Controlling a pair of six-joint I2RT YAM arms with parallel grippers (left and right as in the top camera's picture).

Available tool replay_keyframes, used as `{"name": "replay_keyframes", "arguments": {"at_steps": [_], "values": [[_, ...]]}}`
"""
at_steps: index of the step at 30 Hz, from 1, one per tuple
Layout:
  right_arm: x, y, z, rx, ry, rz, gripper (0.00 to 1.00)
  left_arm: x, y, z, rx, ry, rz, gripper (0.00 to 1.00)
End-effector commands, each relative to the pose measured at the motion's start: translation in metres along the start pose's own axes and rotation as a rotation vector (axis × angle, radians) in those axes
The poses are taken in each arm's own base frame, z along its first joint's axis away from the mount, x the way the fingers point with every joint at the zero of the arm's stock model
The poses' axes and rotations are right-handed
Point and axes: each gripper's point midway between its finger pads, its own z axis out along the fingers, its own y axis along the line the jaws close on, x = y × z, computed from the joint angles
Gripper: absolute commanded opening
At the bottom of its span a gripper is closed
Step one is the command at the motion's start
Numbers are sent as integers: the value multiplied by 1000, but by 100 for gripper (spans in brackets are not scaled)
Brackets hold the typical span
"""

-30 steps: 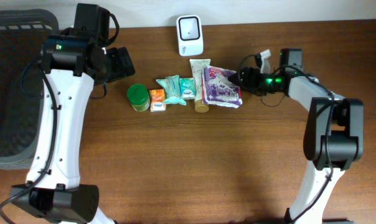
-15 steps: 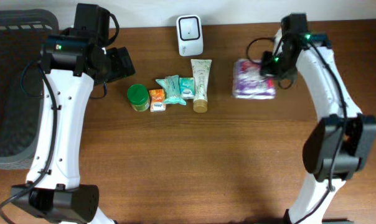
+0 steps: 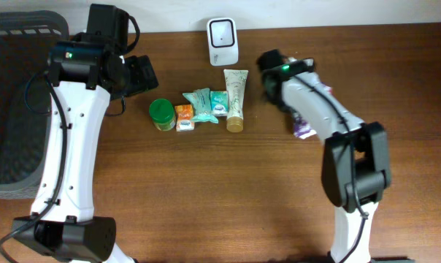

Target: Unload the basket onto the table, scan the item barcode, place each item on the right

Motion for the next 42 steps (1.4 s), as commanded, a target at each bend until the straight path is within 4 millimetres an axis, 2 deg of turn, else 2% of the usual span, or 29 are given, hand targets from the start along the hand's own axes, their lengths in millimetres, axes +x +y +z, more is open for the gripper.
{"name": "replay_keyframes", "arguments": {"at_steps": [1,2,4,6,7,8,10,11,13,16,19,21,23,26,28,29,30,31,32,33,35,38,40,42], "values": [[3,54,-30,-102,-56,-53,42,-4,4,-7,1,-25,3,99],[0,67,-43,-143,-81,-58,50,-4,3,-7,1,-25,3,99],[-10,87,-72,-227,-126,-57,51,-4,3,-7,1,-25,3,99],[-25,98,-103,-337,-151,-39,61,-4,3,-7,1,-25,3,99],[-31,98,-113,-378,-153,-28,64,-4,4,-7,1,-25,3,99],[-44,88,-129,-449,-144,3,66,-4,4,-7,1,-25,3,99],[-56,65,-134,-507,-106,47,72,-4,3,-7,1,-25,3,99],[-59,53,-132,-550,-77,40,73,-4,4,-7,1,-25,3,99],[-53,43,-119,-663,-12,-43,74,-4,4,-7,1,-25,3,99],[-22,21,-77,-864,170,-131,77,-4,3,-7,1,-25,3,99],[9,31,-60,-1225,262,-140,76,-4,3,-7,1,-25,3,99],[20,38,-43,-1313,300,-71,76,-4,3,-7,1,-25,3,99],[33,58,-31,-1435,300,-8,75,-4,4,-7,1,-25,3,99],[46,85,-30,-1566,259,19,72,-4,4,-7,1,-25,3,99],[57,99,-20,-1562,267,44,57,-4,3,-7,1,-25,3,99],[60,102,-16,-1557,267,55,55,-4,3,-7,1,-25,3,99],[63,104,-14,-1556,264,55,42,-4,4,-7,1,-25,3,99],[63,104,-14,-1556,263,56,19,-4,4,-7,1,-25,3,99],[57,100,-15,-1553,255,69,8,-4,3,-7,1,-25,3,99],[44,93,-17,-1544,243,100,6,-4,4,-7,1,-25,3,99],[7,68,-32,-1541,160,120,4,-4,4,-7,1,-25,3,99],[-60,30,-71,-1535,-31,126,4,-4,3,-7,1,-25,3,99],[-101,19,-93,-1536,-187,138,4,-4,3,-7,1,-25,3,99],[-134,22,-108,-1555,-310,184,4,-4,4,-7,1,-25,3,99]]}}
